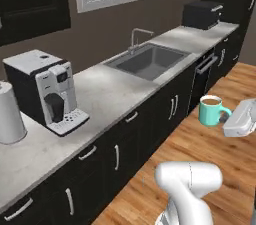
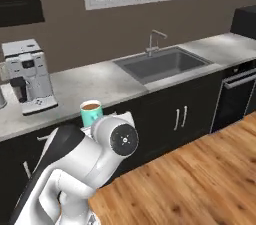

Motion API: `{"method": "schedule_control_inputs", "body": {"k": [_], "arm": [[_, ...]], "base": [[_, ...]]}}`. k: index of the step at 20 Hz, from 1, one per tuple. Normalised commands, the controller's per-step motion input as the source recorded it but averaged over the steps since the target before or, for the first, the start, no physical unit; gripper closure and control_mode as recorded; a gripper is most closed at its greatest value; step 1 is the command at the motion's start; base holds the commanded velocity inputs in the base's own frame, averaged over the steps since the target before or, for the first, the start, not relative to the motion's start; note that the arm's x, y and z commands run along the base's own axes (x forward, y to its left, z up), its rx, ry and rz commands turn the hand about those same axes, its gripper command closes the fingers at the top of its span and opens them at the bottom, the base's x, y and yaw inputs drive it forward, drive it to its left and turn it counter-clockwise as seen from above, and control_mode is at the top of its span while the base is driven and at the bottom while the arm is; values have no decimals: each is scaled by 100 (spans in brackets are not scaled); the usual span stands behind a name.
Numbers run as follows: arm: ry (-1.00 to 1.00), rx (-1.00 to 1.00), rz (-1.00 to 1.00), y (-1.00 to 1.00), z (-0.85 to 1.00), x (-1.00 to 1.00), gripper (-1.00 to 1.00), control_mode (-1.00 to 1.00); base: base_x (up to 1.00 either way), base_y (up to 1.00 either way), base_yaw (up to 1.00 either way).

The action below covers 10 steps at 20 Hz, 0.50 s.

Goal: Pick up the brewed coffee from the coffee machine and place it next to the breakfast plate on the dining counter.

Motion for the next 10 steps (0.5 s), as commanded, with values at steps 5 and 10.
{"method": "schedule_control_inputs", "body": {"k": [5,10], "arm": [[0,0,0,0,0,0,100,100],[0,0,0,0,0,0,100,100]], "base": [[-2,24,-75],[0,23,-72]]}}
